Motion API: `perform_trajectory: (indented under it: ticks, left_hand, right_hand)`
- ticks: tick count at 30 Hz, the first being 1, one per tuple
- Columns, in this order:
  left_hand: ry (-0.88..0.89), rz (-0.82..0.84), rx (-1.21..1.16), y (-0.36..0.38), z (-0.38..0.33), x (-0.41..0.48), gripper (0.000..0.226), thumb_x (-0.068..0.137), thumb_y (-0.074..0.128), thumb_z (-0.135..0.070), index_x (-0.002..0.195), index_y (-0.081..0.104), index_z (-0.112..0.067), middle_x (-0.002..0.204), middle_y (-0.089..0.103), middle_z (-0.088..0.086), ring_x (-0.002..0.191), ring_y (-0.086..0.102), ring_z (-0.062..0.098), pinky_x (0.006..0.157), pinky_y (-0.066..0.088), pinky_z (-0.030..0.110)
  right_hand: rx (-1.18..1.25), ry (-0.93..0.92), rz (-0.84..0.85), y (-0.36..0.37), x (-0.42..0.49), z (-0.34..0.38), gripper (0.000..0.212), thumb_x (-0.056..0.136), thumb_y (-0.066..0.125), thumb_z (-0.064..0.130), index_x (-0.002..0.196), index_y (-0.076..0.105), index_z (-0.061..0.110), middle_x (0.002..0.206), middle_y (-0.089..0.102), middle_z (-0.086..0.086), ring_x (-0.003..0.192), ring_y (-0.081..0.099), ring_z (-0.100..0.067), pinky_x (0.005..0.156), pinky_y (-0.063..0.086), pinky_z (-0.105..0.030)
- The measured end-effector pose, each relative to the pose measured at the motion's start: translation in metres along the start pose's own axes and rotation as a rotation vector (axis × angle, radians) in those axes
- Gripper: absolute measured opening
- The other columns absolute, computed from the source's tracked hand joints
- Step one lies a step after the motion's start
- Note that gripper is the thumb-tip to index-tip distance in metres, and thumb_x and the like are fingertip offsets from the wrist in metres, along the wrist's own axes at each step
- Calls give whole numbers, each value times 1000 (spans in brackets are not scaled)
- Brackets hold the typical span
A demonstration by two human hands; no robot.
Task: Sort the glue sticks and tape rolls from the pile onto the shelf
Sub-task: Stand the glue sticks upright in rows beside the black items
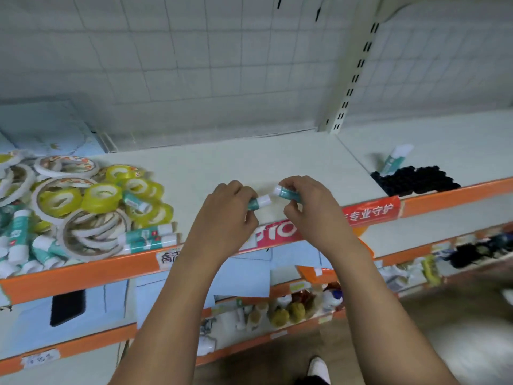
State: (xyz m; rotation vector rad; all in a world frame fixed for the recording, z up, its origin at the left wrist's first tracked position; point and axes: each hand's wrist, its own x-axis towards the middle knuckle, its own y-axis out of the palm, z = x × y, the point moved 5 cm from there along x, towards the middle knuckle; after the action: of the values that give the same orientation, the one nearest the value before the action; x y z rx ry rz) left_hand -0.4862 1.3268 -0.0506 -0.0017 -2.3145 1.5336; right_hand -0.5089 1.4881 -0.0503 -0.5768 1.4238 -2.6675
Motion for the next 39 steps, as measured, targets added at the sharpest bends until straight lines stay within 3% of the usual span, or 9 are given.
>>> perform_trajectory:
  ticks: [11, 17, 22, 28, 36, 39]
  left_hand:
    - [114, 138, -99, 98, -143, 105, 30, 91, 57, -15, 120, 63, -20, 109, 57, 0, 101, 50, 22, 89, 43, 39]
    - [121, 163, -68, 130, -193, 139, 32, 92, 56, -18, 124, 62, -23, 112, 60, -1, 103, 52, 23, 88, 45, 41]
    - [65, 196, -146, 145, -209, 144, 35, 89, 60, -15, 122, 64, -25, 109, 60, -4, 100, 52, 20, 86, 46, 40]
    - [18, 208, -194, 151, -216, 149, 34, 88, 61, -14, 119, 65, -25, 105, 59, -4, 99, 52, 17, 85, 46, 36]
    - [-72, -2, -336, 144, -221, 161, 17, 88, 68, -28, 105, 69, -30, 86, 67, -16, 81, 60, -2, 75, 47, 15]
    - [-92, -12, -330, 146, -221, 161, 13, 88, 68, -23, 99, 71, -28, 83, 67, -13, 77, 59, 1, 74, 49, 20]
  right_hand:
    - [-9, 78, -114, -106, -3, -179, 40, 82, 53, 0, 118, 62, 14, 110, 62, -5, 101, 56, -26, 87, 48, -41]
    - [-19, 51, -55, -128, 7, -238, 41, 87, 52, 3, 125, 60, 17, 115, 60, -2, 107, 53, -20, 92, 47, -35]
    - [7, 18, 12, -131, 11, -261, 41, 88, 53, 7, 126, 58, 21, 116, 59, 2, 106, 50, -14, 87, 42, -24]
    - [30, -7, 64, -126, 13, -267, 41, 88, 54, 8, 125, 58, 22, 117, 57, 3, 105, 51, -16, 88, 47, -32]
    - [11, -43, 91, -121, 14, -264, 40, 89, 53, 10, 127, 56, 23, 113, 56, 4, 104, 49, -13, 85, 48, -32]
    - [18, -52, 93, -122, 15, -264, 39, 88, 53, 11, 125, 57, 24, 111, 56, 6, 103, 49, -12, 84, 47, -30]
